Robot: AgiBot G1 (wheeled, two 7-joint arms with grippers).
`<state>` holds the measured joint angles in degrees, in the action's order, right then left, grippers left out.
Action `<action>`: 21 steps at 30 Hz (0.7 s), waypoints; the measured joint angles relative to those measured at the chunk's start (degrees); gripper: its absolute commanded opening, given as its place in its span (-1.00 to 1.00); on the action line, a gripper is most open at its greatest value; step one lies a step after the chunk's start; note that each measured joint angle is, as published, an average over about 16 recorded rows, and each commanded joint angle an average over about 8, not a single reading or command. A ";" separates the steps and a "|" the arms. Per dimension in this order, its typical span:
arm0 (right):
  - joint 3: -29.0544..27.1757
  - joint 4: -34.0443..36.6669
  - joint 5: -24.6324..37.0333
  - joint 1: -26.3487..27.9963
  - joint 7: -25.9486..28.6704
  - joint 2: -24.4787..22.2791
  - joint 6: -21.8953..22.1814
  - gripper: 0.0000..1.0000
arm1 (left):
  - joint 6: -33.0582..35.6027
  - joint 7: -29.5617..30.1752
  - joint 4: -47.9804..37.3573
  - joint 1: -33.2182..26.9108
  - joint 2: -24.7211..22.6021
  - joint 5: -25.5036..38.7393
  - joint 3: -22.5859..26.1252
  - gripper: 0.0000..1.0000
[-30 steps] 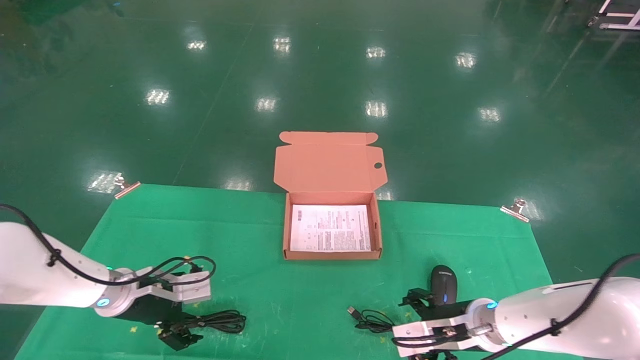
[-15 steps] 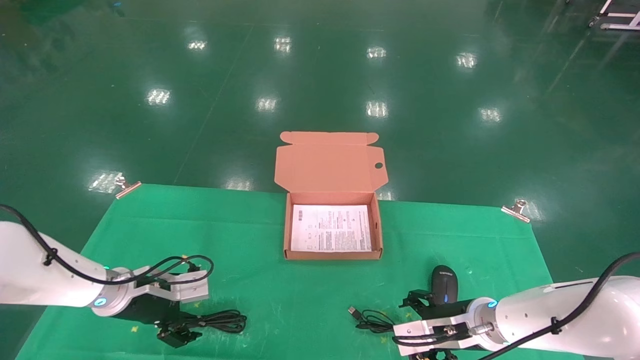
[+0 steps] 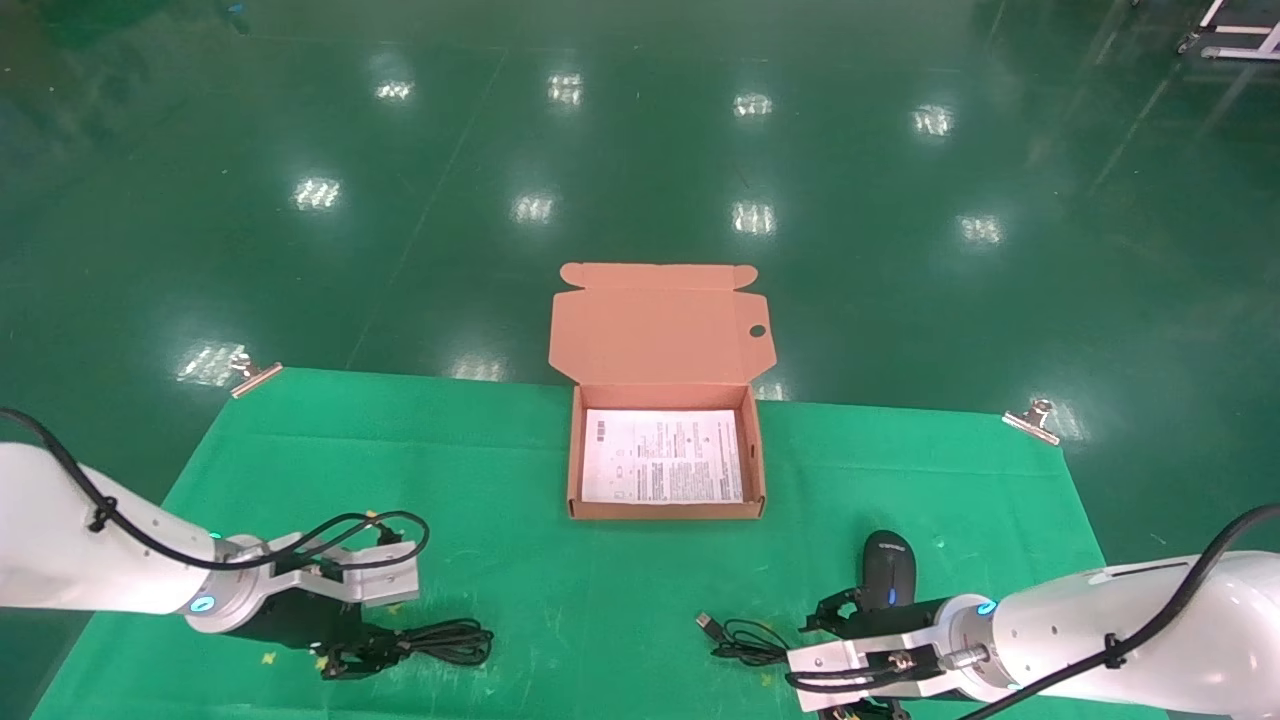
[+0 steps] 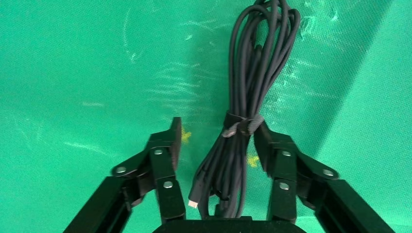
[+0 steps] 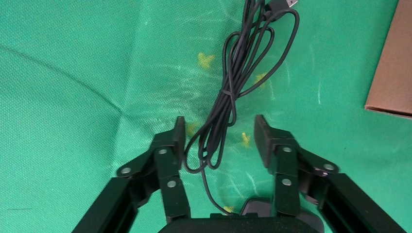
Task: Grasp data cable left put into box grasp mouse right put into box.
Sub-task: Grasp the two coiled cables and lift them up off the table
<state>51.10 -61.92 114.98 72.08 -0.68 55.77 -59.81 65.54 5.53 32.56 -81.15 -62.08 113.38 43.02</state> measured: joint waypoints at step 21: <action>-0.07 -0.11 -0.10 0.02 0.05 -0.09 -0.08 -1.00 | 0.12 -0.21 0.53 -0.05 0.08 -0.04 0.01 -1.00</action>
<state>51.03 -62.03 114.88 72.10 -0.63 55.68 -59.89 65.66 5.32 33.10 -81.20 -62.01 113.34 43.02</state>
